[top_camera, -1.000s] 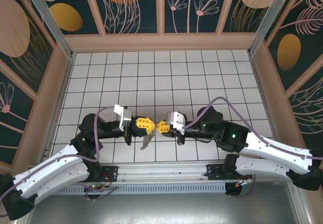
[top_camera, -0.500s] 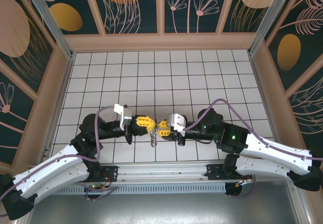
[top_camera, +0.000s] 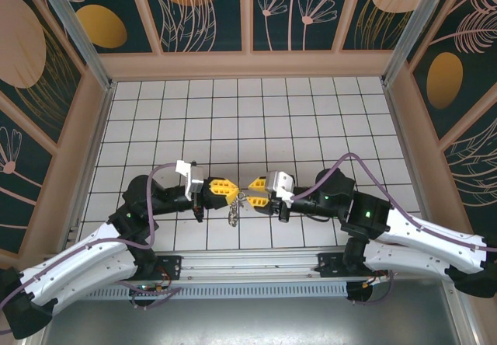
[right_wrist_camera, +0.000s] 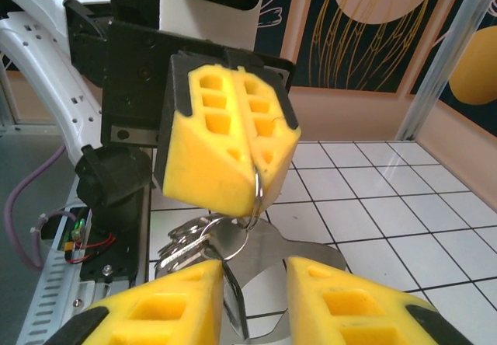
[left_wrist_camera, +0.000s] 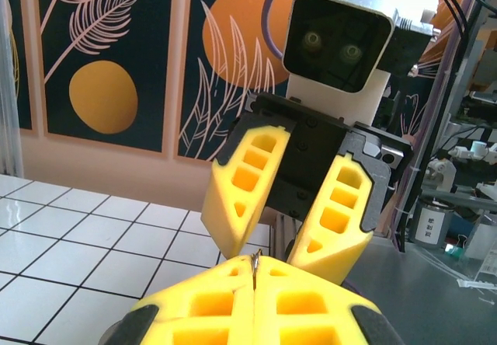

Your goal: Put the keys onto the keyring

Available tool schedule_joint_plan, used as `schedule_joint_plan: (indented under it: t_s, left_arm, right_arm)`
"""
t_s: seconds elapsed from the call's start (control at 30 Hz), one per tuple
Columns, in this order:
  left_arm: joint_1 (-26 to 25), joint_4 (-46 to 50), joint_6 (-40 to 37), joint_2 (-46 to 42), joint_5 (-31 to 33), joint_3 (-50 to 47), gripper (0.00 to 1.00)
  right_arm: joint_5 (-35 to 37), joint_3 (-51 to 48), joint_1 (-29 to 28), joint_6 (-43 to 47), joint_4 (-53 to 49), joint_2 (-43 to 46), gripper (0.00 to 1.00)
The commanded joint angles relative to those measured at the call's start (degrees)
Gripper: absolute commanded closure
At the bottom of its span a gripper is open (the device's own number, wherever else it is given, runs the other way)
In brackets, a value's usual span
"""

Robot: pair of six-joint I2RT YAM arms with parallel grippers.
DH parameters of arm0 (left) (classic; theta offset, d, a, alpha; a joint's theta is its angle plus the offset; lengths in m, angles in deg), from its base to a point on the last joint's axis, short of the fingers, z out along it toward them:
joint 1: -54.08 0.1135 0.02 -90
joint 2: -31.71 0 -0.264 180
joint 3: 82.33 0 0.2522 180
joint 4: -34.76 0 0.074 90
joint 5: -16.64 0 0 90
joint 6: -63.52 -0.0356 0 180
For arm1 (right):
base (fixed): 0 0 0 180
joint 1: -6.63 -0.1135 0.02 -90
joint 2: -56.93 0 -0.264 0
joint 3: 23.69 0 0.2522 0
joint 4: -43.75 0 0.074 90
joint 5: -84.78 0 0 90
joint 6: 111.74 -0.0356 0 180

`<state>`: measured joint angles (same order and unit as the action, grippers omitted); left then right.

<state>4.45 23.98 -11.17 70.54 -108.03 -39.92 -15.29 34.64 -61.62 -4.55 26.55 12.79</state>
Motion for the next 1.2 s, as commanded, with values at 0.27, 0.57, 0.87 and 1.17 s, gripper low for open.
schedule_joint_plan:
  t_s: [0.27, 0.57, 0.87, 1.17]
  left_arm:
    - [0.03, 0.0, -1.25, -0.07, -1.65, 1.15, 1.0]
    - [-0.01, 0.11, -1.42, 0.29, -2.2, 1.44, 1.0]
    - [-0.01, 0.21, -1.34, 0.11, -2.61, 1.5, 1.0]
    - [-0.01, 21.71, -8.48, 4.17, -6.45, 9.71, 1.0]
  right_arm:
    - [-1.62, -0.46, 0.0, -2.16, 6.1, -0.98, 0.65]
    - [-1.54, -0.11, 0.38, -3.1, 5.81, -4.49, 0.68]
    - [-1.73, 0.44, 0.75, -2.49, 4.65, -4.55, 1.0]
    - [2.27, 5.16, 1.18, 0.2, -3.72, -5.4, 1.0]
